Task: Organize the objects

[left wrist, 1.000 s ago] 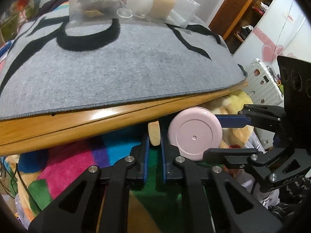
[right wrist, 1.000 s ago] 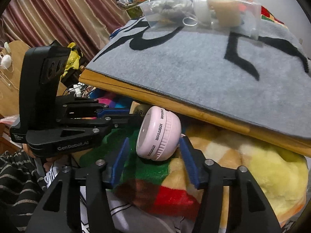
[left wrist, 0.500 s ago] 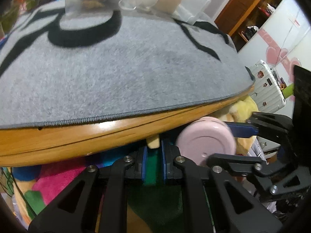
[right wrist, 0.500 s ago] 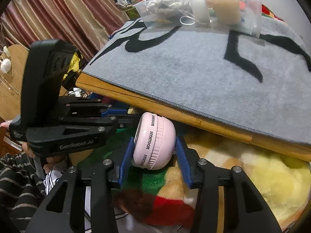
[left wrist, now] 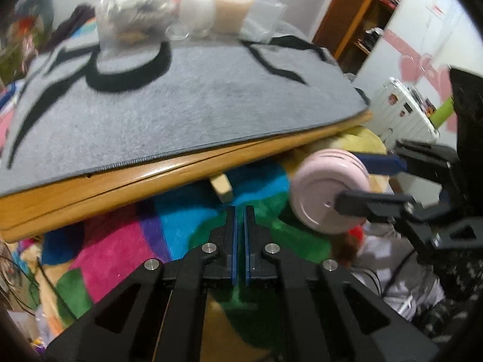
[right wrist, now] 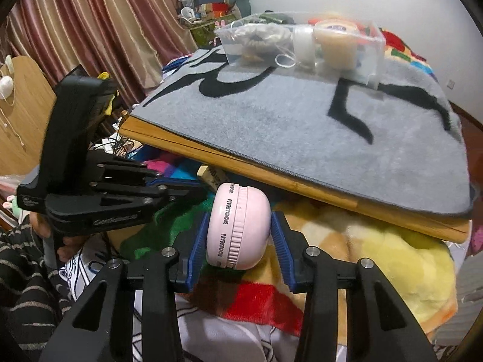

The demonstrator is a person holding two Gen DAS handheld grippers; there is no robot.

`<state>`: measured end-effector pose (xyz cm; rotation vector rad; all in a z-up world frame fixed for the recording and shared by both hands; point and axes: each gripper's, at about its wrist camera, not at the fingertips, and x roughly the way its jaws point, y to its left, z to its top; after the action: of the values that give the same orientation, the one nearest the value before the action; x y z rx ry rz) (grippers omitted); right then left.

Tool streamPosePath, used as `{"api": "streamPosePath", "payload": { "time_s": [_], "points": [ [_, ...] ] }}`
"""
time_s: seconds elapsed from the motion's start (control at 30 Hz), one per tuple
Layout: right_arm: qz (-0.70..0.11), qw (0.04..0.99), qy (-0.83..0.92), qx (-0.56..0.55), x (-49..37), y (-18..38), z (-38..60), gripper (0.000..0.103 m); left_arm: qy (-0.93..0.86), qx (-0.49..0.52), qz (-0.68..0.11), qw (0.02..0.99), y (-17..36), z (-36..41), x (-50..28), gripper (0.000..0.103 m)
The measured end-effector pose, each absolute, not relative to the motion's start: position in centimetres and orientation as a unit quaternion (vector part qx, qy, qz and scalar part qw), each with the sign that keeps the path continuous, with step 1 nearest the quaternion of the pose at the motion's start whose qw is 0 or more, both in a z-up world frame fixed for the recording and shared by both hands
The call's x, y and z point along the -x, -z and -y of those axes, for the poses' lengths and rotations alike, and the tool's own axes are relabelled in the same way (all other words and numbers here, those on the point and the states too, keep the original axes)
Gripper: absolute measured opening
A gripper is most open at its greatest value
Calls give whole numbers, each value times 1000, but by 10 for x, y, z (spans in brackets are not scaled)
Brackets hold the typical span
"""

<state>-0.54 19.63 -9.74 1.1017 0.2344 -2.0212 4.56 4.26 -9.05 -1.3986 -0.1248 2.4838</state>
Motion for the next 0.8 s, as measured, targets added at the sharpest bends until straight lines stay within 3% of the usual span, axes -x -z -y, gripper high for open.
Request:
{"api": "streamPosePath", "payload": {
  "time_s": [0.37,0.67,0.8],
  "points": [
    [-87,402,815,-407,-4,68,-202,38,-892,429,-12,145,56,-57,-56,2],
    [-86,392,829,-389,-1,53,-208,38,-868,477,35,133,80,-33,-43,3],
    [-79,393,828,-391,4,55,-209,38,-862,488,39,129,88,-38,-31,17]
  ]
}}
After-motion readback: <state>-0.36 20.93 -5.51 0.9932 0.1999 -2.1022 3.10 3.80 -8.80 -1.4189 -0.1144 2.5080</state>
